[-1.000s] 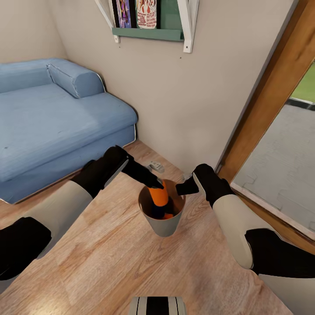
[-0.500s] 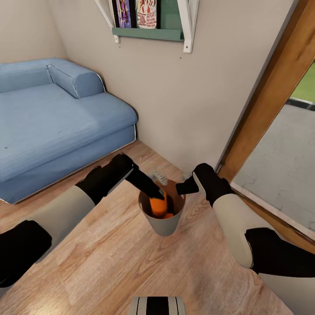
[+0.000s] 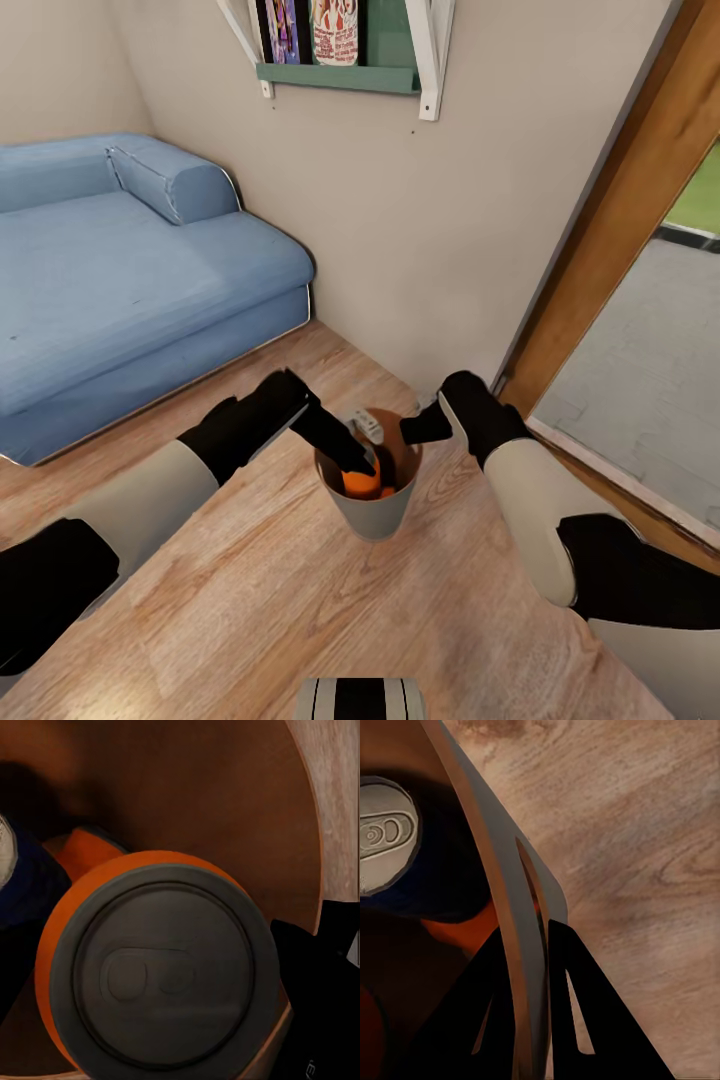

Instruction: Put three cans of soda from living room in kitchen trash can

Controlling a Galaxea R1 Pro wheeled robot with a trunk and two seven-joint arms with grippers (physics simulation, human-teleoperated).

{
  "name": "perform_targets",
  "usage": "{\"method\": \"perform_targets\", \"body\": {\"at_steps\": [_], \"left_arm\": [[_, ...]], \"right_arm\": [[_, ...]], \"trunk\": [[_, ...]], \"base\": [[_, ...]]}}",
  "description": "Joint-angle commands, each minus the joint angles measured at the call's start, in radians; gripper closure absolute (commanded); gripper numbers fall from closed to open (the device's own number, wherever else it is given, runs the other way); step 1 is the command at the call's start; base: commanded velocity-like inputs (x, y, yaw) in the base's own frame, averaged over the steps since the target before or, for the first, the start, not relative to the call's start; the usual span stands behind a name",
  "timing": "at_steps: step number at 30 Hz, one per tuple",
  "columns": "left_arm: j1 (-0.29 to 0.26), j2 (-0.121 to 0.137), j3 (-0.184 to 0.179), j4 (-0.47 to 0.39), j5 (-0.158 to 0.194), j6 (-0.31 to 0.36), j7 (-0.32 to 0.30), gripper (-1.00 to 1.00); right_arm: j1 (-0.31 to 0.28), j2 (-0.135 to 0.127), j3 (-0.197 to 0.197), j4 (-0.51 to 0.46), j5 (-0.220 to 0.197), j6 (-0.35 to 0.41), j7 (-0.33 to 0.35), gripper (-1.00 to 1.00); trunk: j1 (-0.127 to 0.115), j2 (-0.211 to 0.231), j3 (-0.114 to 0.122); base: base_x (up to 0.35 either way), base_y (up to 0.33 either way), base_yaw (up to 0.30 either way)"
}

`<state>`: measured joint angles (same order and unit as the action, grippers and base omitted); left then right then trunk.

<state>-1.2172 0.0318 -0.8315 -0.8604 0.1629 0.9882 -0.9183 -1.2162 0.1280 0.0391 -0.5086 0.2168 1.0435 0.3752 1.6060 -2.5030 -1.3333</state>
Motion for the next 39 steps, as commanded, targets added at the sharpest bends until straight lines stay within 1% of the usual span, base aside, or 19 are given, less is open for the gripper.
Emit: {"method": "perform_targets", "body": {"at_steps": [1,4,7,15,16,25,28,30,32,33,34,35,36,37,39], "left_arm": [[0.003,0.000,-0.001,0.000,0.003,0.006,-0.001,1.00],[0.006,0.000,-0.001,0.000,0.003,0.003,0.000,1.00],[0.006,0.000,-0.001,0.001,0.002,-0.007,0.000,1.00],[0.007,0.001,-0.001,0.001,0.003,-0.014,0.000,1.00],[0.007,0.001,-0.001,0.001,0.003,-0.014,-0.001,-1.00],[0.007,0.001,-0.001,0.005,0.003,-0.014,0.001,-1.00],[0.007,0.005,0.000,0.000,0.004,-0.015,0.000,-1.00],[0.007,0.009,0.001,-0.023,0.004,-0.023,-0.003,-1.00],[0.009,0.017,0.005,-0.093,0.008,-0.032,-0.007,-1.00],[0.018,0.039,0.008,-0.153,0.011,-0.034,-0.011,-1.00],[0.025,0.055,0.010,-0.187,0.012,-0.034,-0.013,-1.00],[0.040,0.091,0.019,-0.262,0.014,-0.033,-0.020,-1.00],[0.051,0.128,0.037,-0.339,0.016,-0.031,-0.027,-1.00],[0.059,0.166,0.067,-0.409,0.018,-0.030,-0.032,-1.00],[0.069,0.204,0.108,-0.470,0.021,-0.029,-0.037,-1.00]], "right_arm": [[-0.007,0.001,-0.009,-0.020,-0.030,0.004,0.007,1.00],[-0.021,0.003,-0.032,-0.009,-0.030,0.004,0.007,1.00],[-0.033,0.005,-0.044,-0.004,-0.030,0.004,0.007,1.00],[-0.041,0.007,-0.051,-0.001,-0.030,0.004,0.007,1.00],[-0.041,0.007,-0.051,-0.001,-0.030,0.004,0.007,1.00],[-0.042,0.006,-0.051,-0.001,-0.030,0.004,0.007,1.00],[-0.042,0.005,-0.051,-0.002,-0.030,0.004,0.006,1.00],[-0.042,0.005,-0.052,-0.002,-0.030,0.004,0.006,1.00],[-0.042,0.003,-0.054,-0.001,-0.030,0.004,0.006,1.00],[-0.042,0.003,-0.055,-0.001,-0.030,0.004,0.006,1.00],[-0.042,0.003,-0.056,-0.001,-0.030,0.004,0.006,1.00],[-0.042,0.002,-0.056,-0.001,-0.030,0.004,0.006,1.00],[-0.042,0.001,-0.057,-0.001,-0.030,0.004,0.007,1.00],[-0.042,-0.001,-0.057,-0.001,-0.030,0.004,0.007,1.00],[-0.042,-0.002,-0.056,-0.001,-0.030,0.004,0.007,1.00]], "trunk": [[0.000,0.000,0.000],[0.000,0.000,0.000],[0.000,0.000,0.000],[0.000,0.000,0.000],[0.000,0.000,0.000],[0.000,0.000,0.000],[0.000,0.000,0.000],[0.000,0.000,0.000],[0.000,0.000,0.000],[0.000,0.000,0.000],[0.000,0.000,0.000],[0.000,0.000,0.000],[0.000,0.000,0.000],[0.000,0.000,0.000],[0.000,0.000,0.000]], "base": [[0.000,0.000,0.000],[0.000,0.000,0.000],[0.000,0.000,0.000],[0.000,0.000,0.000],[0.000,0.000,0.000],[0.000,0.000,0.000],[0.000,0.000,0.000],[0.000,0.000,0.000],[0.000,0.000,0.000],[0.000,0.000,0.000],[0.000,0.000,0.000],[0.000,0.000,0.000],[0.000,0.000,0.000],[0.000,0.000,0.000],[0.000,0.000,0.000]]}}
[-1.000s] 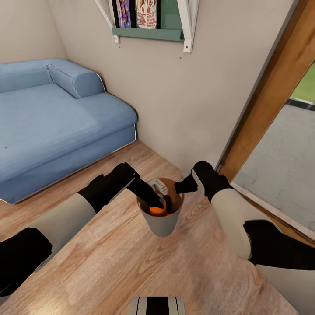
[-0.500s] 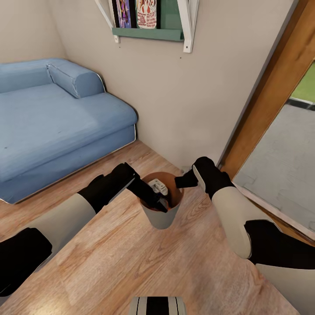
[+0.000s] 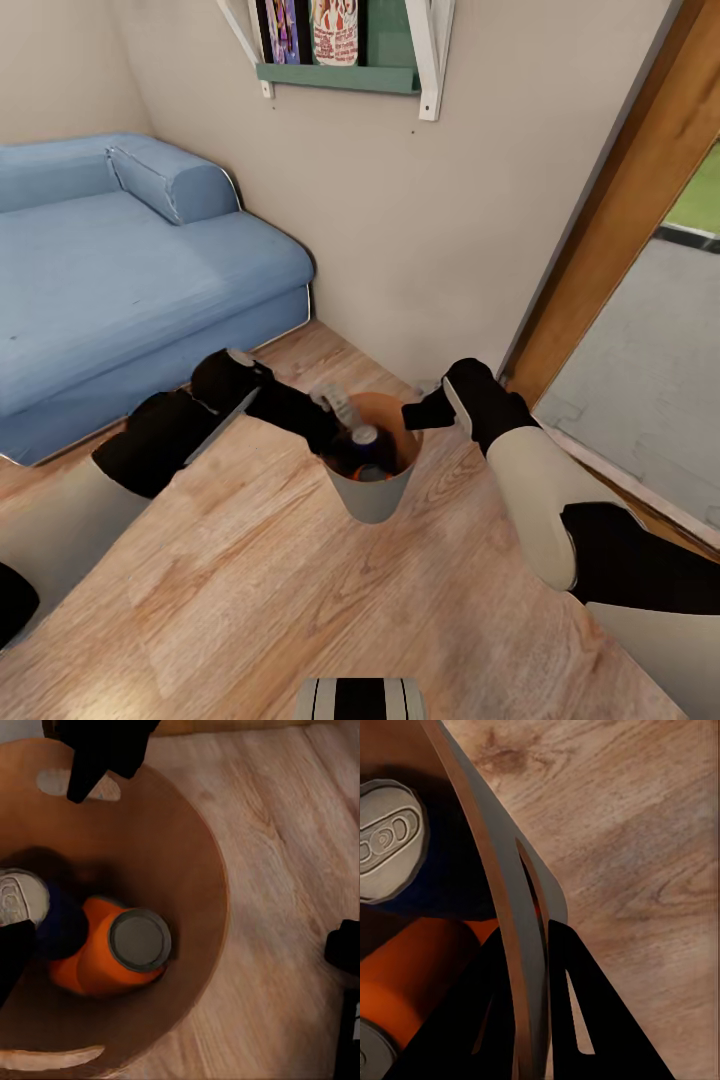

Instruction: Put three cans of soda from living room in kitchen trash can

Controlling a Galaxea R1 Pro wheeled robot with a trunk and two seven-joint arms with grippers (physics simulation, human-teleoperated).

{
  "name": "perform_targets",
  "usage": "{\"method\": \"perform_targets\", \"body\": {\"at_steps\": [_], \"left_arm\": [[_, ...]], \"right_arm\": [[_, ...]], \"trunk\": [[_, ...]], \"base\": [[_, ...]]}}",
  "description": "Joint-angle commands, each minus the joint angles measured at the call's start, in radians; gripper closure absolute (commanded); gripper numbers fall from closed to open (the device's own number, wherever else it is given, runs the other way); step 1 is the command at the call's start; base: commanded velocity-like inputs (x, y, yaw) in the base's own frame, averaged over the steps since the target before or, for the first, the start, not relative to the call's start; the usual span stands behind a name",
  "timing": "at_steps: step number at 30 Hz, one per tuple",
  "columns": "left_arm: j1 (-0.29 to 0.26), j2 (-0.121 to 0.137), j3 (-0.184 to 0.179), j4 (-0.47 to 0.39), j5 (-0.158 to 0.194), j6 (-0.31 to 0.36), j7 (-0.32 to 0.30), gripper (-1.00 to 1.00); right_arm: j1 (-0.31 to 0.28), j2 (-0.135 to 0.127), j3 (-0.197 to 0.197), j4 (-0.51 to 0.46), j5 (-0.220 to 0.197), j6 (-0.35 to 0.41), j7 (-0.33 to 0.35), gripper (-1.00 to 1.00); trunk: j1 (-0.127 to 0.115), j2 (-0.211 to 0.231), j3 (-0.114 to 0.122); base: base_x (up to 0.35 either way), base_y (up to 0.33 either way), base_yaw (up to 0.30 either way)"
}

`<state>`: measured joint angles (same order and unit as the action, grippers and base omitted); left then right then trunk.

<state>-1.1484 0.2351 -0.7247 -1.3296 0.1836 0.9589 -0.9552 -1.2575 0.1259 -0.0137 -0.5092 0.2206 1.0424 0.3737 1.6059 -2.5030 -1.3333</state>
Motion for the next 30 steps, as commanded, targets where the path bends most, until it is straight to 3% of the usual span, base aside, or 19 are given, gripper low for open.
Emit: {"method": "perform_targets", "body": {"at_steps": [1,3,5,6,8,11,12,13,14,15,16,20,22,28,30], "left_arm": [[0.016,0.034,0.048,-0.050,0.007,0.001,-0.010,-1.00],[0.092,0.115,0.222,-0.120,0.017,-0.005,-0.047,-1.00],[0.139,0.133,0.283,-0.129,0.015,-0.013,-0.047,-1.00],[0.201,0.144,0.346,-0.133,0.008,-0.038,-0.027,-1.00],[0.352,0.150,0.485,-0.136,-0.011,-0.150,0.079,-1.00],[0.468,0.149,0.581,-0.135,-0.016,-0.243,0.187,-1.00],[0.546,0.148,0.631,-0.134,-0.015,-0.298,0.247,-1.00],[0.584,0.148,0.651,-0.134,-0.015,-0.325,0.270,-1.00],[0.685,0.147,0.696,-0.135,-0.012,-0.405,0.318,-1.00],[0.713,0.147,0.705,-0.136,-0.011,-0.430,0.329,-1.00],[0.780,0.146,0.725,-0.137,-0.010,-0.493,0.351,-1.00],[0.857,0.140,0.738,-0.137,-0.009,-0.561,0.365,-1.00],[0.906,0.121,0.742,-0.137,-0.010,-0.612,0.370,-1.00],[0.944,0.106,0.744,-0.138,-0.010,-0.666,0.372,-1.00],[0.946,0.105,0.744,-0.138,-0.010,-0.670,0.373,-1.00]], "right_arm": [[0.000,-0.001,-0.003,0.000,-0.033,0.005,0.008,1.00],[0.001,-0.004,-0.001,0.001,-0.033,0.005,0.008,1.00],[0.002,-0.005,-0.001,0.001,-0.033,0.005,0.008,1.00],[0.004,-0.005,-0.001,0.001,-0.033,0.005,0.008,1.00],[0.005,-0.007,0.000,0.002,-0.033,0.005,0.008,1.00],[0.006,-0.007,0.000,0.001,-0.033,0.005,0.008,1.00],[0.007,-0.008,0.000,0.001,-0.033,0.005,0.009,1.00],[0.007,-0.009,0.000,0.001,-0.033,0.005,0.008,1.00],[0.008,-0.012,0.000,0.000,-0.033,0.005,0.009,1.00],[0.008,-0.013,0.000,0.000,-0.033,0.005,0.009,1.00],[0.009,-0.016,0.000,-0.001,-0.033,0.005,0.010,1.00],[0.010,-0.025,0.000,-0.001,-0.033,0.005,0.010,1.00],[0.010,-0.036,0.000,-0.001,-0.036,0.005,0.013,1.00],[0.012,-0.055,-0.001,-0.004,-0.043,0.005,0.025,1.00],[0.014,-0.068,-0.001,-0.004,-0.043,0.005,0.059,1.00]], "trunk": [[0.000,0.000,0.000],[0.000,0.000,0.000],[0.000,0.000,0.000],[0.000,0.000,0.000],[0.000,0.000,0.000],[0.000,0.000,0.000],[0.000,0.000,0.000],[0.000,0.000,0.000],[0.000,0.000,0.000],[0.000,0.000,0.000],[0.000,0.000,0.000],[0.000,0.000,0.000],[0.000,0.000,0.000],[0.000,0.000,0.000],[0.000,0.000,0.000]], "base": [[0.000,0.000,0.000],[0.000,0.000,0.000],[0.000,0.000,0.000],[0.000,0.000,0.000],[0.000,0.000,0.000],[-0.039,0.000,0.000],[-0.164,0.000,0.000],[-0.196,0.000,0.000],[-0.258,0.000,0.000],[-0.272,0.000,0.000],[-0.297,0.000,0.000],[-0.310,0.000,0.000],[-0.320,0.000,0.000],[-0.323,0.000,0.000],[-0.324,0.000,0.000]]}}
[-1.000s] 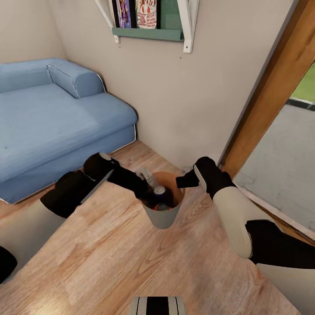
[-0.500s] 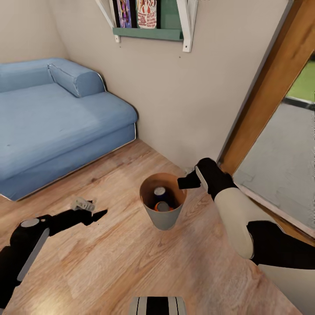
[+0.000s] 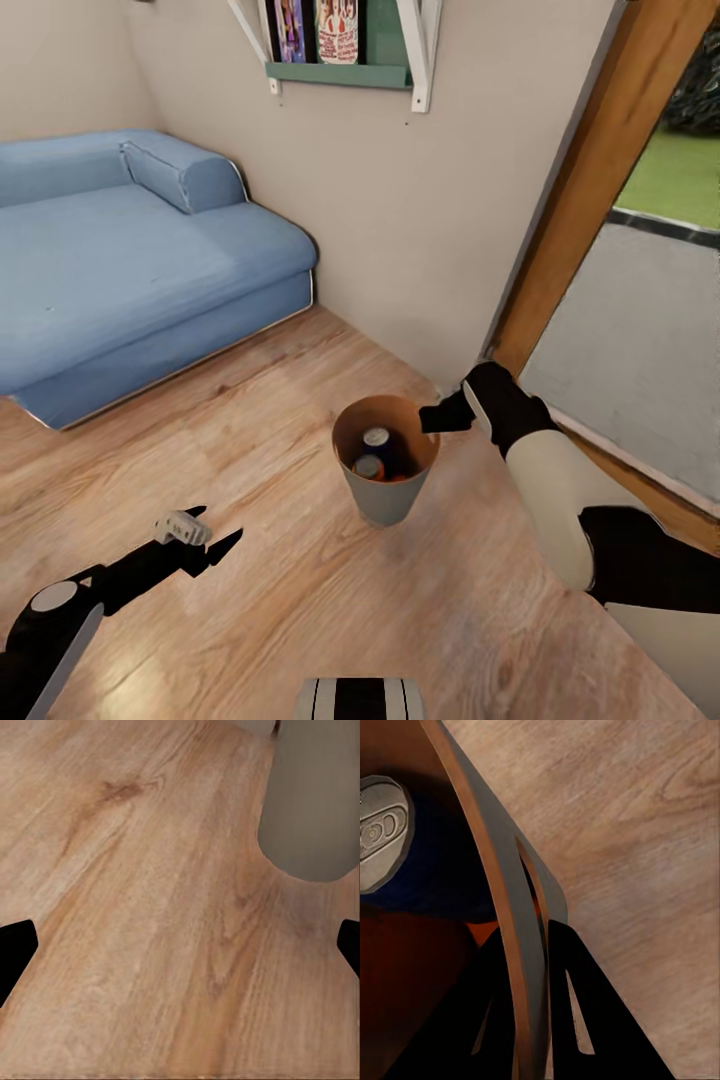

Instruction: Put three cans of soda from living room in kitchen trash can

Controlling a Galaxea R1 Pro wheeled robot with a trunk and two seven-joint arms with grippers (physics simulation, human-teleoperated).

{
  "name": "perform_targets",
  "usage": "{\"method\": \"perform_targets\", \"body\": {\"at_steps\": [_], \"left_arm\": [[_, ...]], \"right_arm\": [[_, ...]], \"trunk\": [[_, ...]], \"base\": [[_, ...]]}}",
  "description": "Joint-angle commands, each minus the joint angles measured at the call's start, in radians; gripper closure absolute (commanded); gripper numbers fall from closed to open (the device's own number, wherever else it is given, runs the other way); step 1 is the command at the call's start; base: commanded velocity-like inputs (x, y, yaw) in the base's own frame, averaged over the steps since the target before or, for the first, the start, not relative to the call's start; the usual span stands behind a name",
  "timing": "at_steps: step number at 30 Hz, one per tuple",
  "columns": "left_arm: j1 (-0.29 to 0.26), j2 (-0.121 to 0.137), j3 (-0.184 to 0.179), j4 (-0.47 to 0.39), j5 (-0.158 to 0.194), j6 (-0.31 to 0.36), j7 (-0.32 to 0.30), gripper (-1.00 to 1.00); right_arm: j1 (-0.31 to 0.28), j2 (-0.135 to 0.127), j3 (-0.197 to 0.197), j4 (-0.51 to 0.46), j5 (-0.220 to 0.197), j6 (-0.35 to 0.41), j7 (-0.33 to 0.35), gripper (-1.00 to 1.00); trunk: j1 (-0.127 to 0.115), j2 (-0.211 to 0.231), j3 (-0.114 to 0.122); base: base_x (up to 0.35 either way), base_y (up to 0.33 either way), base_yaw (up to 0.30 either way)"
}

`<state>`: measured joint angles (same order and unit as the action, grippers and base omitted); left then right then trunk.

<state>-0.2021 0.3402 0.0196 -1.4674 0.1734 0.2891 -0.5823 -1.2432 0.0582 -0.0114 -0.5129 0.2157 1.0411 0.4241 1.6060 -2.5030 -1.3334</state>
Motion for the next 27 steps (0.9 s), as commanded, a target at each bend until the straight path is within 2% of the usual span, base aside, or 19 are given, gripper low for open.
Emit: {"method": "perform_targets", "body": {"at_steps": [1,8,16,21,24,27], "left_arm": [[0.001,0.000,0.000,0.000,0.000,-0.001,0.000,-1.00],[0.002,-0.001,-0.001,0.002,-0.001,-0.004,0.002,-1.00],[0.005,-0.004,-0.001,0.002,-0.001,-0.005,0.002,-1.00],[0.007,-0.008,-0.001,0.002,-0.002,-0.004,0.002,-1.00],[0.007,-0.010,-0.001,0.003,-0.003,-0.003,0.002,-1.00],[0.007,-0.010,-0.001,0.007,-0.003,-0.002,0.002,-1.00]], "right_arm": [[0.002,-0.005,-0.004,-0.001,-0.037,0.006,0.035,1.00],[0.015,-0.014,-0.004,-0.008,-0.036,0.006,0.088,1.00],[0.034,-0.018,-0.004,-0.023,-0.036,0.006,0.099,1.00],[0.105,-0.020,-0.005,-0.145,-0.037,0.006,0.104,1.00],[0.122,-0.022,-0.005,-0.178,-0.038,0.006,0.114,1.00],[0.130,-0.039,-0.004,-0.193,-0.037,0.006,0.146,1.00]], "trunk": [[0.000,0.000,0.000],[0.000,0.000,0.000],[0.000,0.000,0.000],[0.000,0.000,0.000],[0.000,0.000,0.000],[0.000,0.000,0.000]], "base": [[-0.324,0.000,0.000],[-0.324,0.000,0.000],[-0.297,0.000,0.000],[-0.072,0.000,0.000],[-0.018,0.000,0.000],[-0.006,0.000,0.000]]}}
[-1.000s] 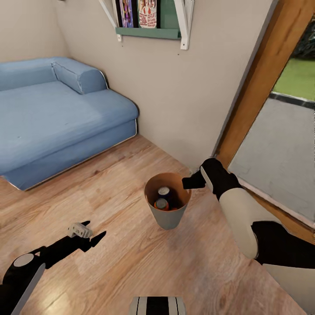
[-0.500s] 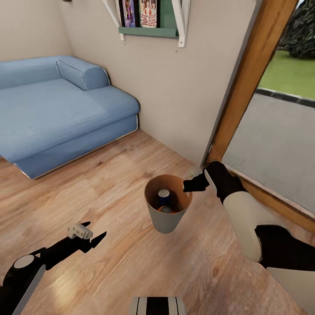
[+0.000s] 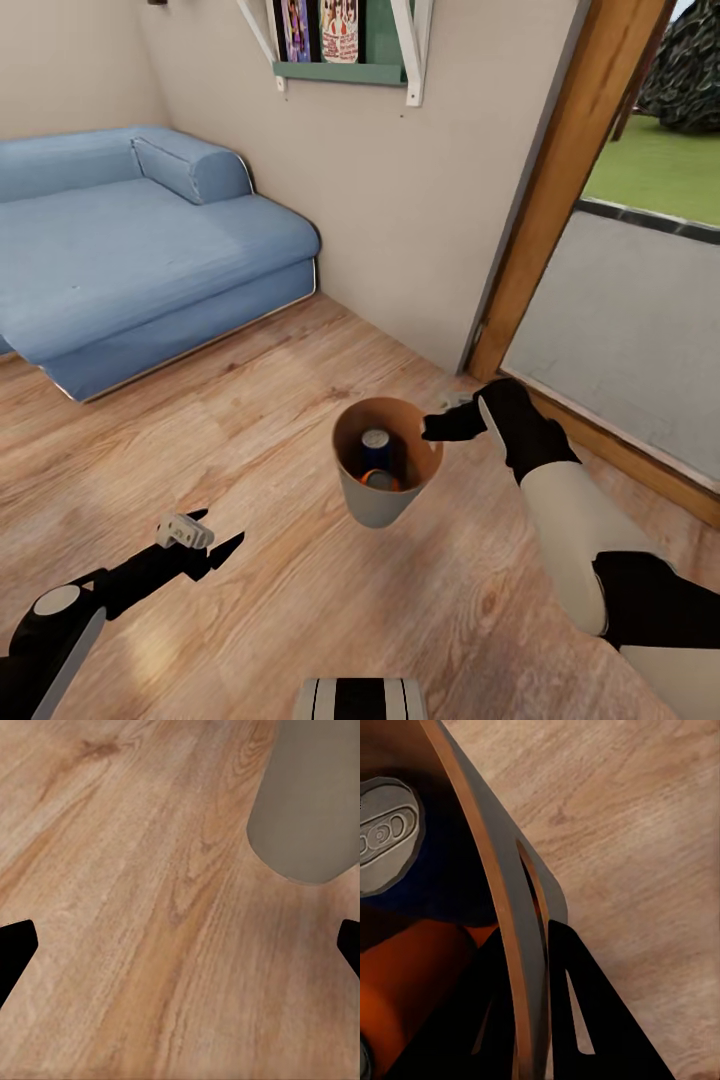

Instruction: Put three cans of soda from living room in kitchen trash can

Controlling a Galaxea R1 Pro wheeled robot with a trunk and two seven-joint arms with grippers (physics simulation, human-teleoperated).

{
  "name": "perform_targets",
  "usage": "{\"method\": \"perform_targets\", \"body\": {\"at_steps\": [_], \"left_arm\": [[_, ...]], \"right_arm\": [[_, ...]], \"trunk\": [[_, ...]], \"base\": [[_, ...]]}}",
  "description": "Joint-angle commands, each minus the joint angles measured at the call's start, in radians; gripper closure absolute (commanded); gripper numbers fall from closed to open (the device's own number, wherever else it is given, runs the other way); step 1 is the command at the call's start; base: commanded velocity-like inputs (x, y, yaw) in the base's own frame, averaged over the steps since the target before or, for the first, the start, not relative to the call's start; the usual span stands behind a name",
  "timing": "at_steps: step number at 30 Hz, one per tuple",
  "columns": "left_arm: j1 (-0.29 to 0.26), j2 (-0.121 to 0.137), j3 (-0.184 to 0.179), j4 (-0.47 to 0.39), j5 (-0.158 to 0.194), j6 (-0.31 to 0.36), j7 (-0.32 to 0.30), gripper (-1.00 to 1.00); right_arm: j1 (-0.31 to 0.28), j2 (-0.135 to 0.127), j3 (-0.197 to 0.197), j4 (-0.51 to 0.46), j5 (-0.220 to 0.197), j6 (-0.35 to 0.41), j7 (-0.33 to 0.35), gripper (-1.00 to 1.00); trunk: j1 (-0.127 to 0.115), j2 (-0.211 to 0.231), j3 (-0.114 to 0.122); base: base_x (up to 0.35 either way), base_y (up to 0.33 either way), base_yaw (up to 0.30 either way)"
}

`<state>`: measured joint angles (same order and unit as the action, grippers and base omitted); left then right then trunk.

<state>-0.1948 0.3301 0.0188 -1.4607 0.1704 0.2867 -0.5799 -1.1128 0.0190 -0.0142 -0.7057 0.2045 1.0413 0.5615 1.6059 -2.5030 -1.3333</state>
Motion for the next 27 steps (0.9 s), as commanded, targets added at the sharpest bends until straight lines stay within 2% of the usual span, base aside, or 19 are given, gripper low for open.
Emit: {"method": "perform_targets", "body": {"at_steps": [1,3,9,22,27], "left_arm": [[0.000,0.000,0.000,0.004,0.000,0.000,0.000,-1.00],[0.000,0.000,0.001,0.018,0.000,0.000,0.000,-1.00],[0.000,0.000,0.002,0.025,0.000,0.000,0.001,-1.00],[0.000,0.000,0.001,0.029,0.000,0.000,0.001,-1.00],[0.000,-0.005,0.001,0.031,0.000,-0.001,0.001,-1.00]], "right_arm": [[0.001,-0.005,-0.001,-0.002,-0.026,0.006,0.014,1.00],[0.009,-0.027,0.000,-0.006,-0.026,0.006,0.030,1.00],[0.028,-0.059,0.001,-0.007,-0.027,0.006,0.043,1.00],[0.050,-0.097,0.005,-0.006,-0.022,0.006,0.087,1.00],[0.053,-0.105,0.006,-0.006,-0.020,0.006,0.101,1.00]], "trunk": [[0.000,0.000,0.000],[0.000,0.000,0.000],[0.000,0.000,0.000],[0.000,0.000,0.000],[0.000,0.000,0.000]], "base": [[-0.003,0.000,0.000],[-0.002,0.000,0.000],[0.000,0.000,0.000],[0.000,0.000,0.000],[0.000,0.000,0.000]]}}
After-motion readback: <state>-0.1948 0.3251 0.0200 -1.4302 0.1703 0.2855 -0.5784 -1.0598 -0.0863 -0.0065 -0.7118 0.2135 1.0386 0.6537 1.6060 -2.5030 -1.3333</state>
